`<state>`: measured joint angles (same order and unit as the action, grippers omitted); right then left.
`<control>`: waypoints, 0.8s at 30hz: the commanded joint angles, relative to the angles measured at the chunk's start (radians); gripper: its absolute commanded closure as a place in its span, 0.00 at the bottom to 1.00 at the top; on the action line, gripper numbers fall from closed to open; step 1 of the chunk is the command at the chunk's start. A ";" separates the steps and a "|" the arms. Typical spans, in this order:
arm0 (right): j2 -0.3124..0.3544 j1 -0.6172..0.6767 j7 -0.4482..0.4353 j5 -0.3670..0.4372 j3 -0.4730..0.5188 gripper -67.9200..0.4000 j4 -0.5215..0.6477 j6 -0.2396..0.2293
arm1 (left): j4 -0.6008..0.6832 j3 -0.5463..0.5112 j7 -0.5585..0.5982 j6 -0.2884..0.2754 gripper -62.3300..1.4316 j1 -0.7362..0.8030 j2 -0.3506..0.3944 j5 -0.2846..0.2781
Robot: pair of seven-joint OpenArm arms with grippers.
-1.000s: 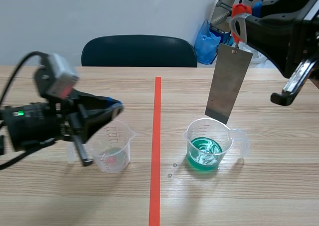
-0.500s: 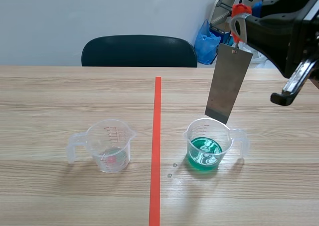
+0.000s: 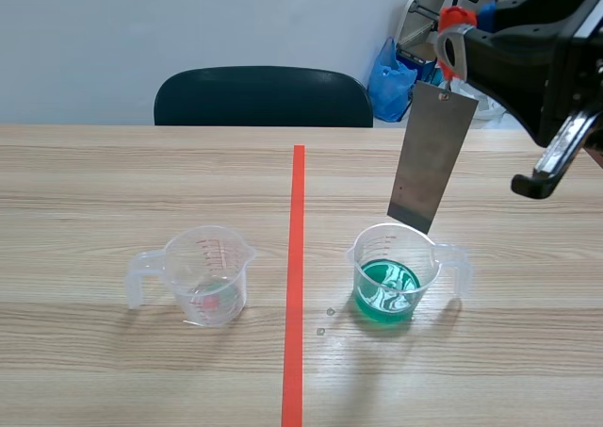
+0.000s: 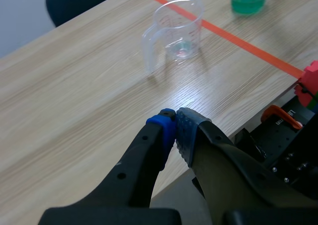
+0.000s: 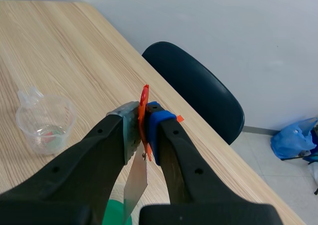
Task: Do the redox reaction experiment
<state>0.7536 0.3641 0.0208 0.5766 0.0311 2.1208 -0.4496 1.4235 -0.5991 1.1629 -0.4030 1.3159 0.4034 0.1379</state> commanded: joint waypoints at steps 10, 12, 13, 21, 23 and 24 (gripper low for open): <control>0.000 -0.009 -0.019 0.011 0.010 0.98 0.012 0.007 | -0.005 -0.009 0.003 -0.002 0.00 0.001 -0.115 -0.057; 0.000 -0.009 -0.019 0.011 0.010 0.98 0.012 0.007 | -0.005 -0.009 -0.004 -0.002 0.00 0.001 -0.130 -0.077; 0.000 -0.009 -0.019 0.012 0.010 0.98 0.012 0.007 | -0.005 -0.009 -0.005 -0.002 0.00 0.001 -0.135 -0.077; 0.000 -0.009 -0.019 0.011 0.010 0.98 0.012 0.007 | -0.005 -0.009 -0.014 -0.002 0.00 0.001 -0.140 -0.074; 0.000 -0.009 -0.019 0.011 0.010 0.98 0.012 0.007 | -0.005 -0.009 -0.013 0.001 0.00 0.001 -0.140 -0.074; 0.000 -0.009 -0.019 0.011 0.010 0.98 0.012 0.007 | -0.005 -0.009 -0.009 0.002 0.00 0.001 -0.140 -0.074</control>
